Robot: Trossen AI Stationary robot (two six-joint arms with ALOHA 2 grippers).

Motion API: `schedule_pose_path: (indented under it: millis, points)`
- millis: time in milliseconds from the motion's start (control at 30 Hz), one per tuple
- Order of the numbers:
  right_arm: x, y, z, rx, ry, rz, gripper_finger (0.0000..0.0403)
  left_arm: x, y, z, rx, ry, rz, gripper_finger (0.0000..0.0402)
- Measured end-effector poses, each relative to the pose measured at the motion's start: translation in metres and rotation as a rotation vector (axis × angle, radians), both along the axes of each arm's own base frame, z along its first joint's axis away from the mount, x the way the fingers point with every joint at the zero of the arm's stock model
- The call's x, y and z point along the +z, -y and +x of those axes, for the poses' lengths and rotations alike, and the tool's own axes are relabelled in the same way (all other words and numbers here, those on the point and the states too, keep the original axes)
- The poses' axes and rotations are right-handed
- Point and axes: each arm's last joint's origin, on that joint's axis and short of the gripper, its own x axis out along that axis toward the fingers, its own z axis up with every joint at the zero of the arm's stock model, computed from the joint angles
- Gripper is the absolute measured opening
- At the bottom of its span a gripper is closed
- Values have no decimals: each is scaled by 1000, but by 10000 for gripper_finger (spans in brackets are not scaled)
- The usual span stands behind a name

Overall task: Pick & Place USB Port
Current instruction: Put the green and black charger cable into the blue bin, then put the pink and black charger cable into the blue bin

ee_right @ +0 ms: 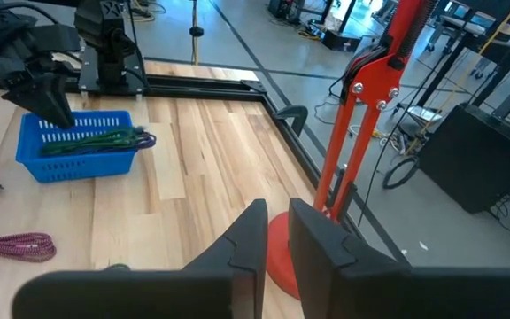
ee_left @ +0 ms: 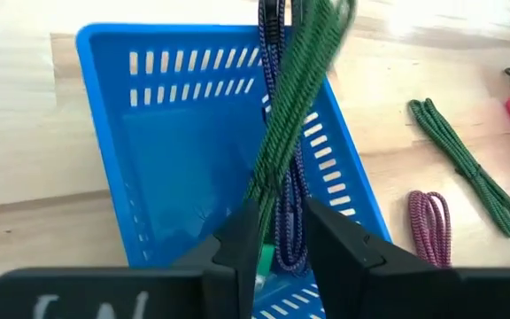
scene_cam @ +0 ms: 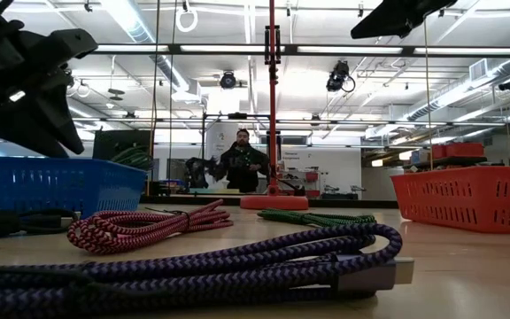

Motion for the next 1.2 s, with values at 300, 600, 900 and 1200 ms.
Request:
schedule_pose_path:
  millis: [300,600,900,1200]
  points:
    - [-5,-3,6,94,-26,38,51,14,-7,-3,-70,42,169,112]
    - [-25,-6,34,170,-93,134,51,32,5,15,-336,92,182,112]
    - [-27,-7,52,175,-31,127,51,45,-5,53,-593,138,59,112]
    - [-26,-7,52,189,-22,91,51,44,-25,68,-624,134,-138,112]
